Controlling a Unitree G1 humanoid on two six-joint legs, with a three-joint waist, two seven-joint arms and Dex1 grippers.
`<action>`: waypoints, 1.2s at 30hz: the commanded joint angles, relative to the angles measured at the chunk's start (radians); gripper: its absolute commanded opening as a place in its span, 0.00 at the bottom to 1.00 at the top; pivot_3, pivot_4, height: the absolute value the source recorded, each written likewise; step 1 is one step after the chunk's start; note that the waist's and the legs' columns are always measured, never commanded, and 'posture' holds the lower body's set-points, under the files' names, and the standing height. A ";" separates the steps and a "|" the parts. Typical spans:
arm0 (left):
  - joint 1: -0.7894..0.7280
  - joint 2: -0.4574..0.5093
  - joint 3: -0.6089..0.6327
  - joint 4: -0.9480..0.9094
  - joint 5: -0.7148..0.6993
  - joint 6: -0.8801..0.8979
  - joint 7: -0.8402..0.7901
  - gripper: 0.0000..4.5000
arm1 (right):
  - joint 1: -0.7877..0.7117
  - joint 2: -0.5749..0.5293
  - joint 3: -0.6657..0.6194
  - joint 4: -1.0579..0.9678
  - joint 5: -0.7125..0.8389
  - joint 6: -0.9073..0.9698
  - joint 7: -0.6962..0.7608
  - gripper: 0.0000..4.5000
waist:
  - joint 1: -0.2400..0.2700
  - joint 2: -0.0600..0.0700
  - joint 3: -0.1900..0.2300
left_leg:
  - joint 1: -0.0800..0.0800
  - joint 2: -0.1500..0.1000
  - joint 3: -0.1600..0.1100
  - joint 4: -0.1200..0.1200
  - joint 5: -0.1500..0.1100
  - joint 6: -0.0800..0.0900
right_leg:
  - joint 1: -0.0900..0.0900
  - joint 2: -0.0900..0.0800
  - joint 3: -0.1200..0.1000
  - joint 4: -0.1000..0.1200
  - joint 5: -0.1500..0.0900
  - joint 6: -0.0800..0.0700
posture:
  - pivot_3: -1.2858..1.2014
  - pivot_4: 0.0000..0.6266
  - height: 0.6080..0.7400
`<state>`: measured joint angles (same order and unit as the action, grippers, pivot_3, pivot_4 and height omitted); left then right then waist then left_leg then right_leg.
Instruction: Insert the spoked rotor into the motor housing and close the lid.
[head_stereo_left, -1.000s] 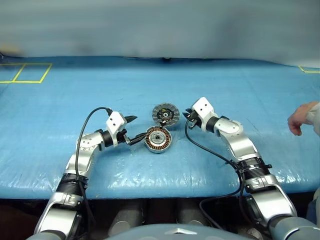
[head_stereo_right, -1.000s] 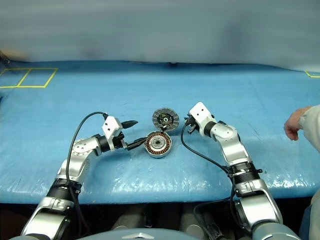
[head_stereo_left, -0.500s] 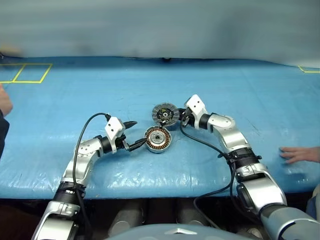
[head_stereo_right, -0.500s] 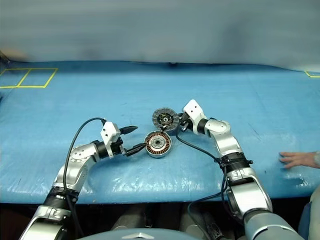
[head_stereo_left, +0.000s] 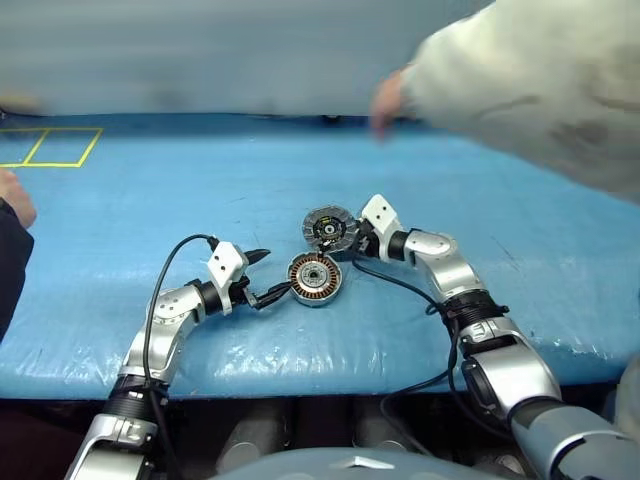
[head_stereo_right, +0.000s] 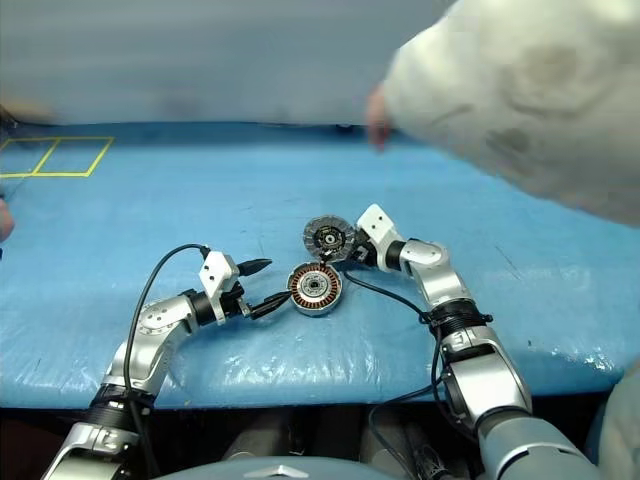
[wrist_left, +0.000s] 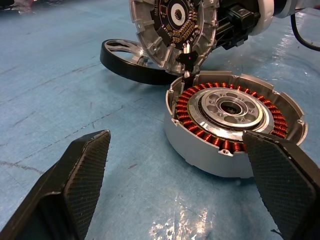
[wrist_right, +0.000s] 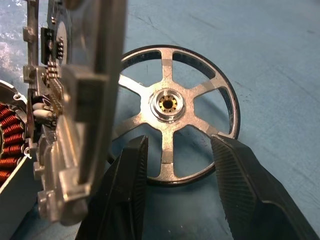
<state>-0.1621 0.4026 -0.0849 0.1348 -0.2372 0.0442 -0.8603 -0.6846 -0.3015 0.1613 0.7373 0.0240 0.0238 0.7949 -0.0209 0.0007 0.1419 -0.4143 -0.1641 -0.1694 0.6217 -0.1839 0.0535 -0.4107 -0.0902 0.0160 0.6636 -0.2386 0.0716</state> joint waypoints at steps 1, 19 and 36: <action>0.003 0.011 0.011 -0.047 0.002 0.002 0.011 1.00 | -0.027 0.005 -0.007 0.003 -0.005 -0.020 0.002 0.46 | 0.000 0.000 0.000 | 0.000 0.000 0.000 0.000 0.000 0.000 | 0.000 0.000 0.000 0.000 0.000 0.000 | 0.52 0.24 1.00; 0.001 0.014 0.005 -0.040 0.013 -0.002 0.029 1.00 | -0.003 -0.011 -0.110 -0.093 0.069 0.033 -0.039 0.46 | -0.002 0.000 0.000 | 0.000 0.000 0.000 0.000 0.000 -0.002 | 0.000 0.000 0.000 0.001 0.000 0.000 | 0.52 0.24 1.00; -0.007 0.002 -0.007 -0.024 0.029 -0.008 0.024 1.00 | 0.224 -0.060 -0.231 -0.568 0.113 0.219 -0.261 0.65 | 0.006 0.000 0.000 | 0.000 0.000 0.000 -0.001 -0.002 0.002 | -0.001 0.000 0.001 0.001 0.000 0.000 | 0.52 0.24 1.00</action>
<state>-0.1629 0.4013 -0.0898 0.1258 -0.2084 0.0516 -0.8329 -0.4666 -0.3494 -0.0581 0.2433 0.1403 0.2178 0.5544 -0.0145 0.0011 0.1417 -0.4141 -0.1640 -0.1693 0.6208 -0.1866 0.0556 -0.4115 -0.0905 0.0166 0.6649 -0.2387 0.0711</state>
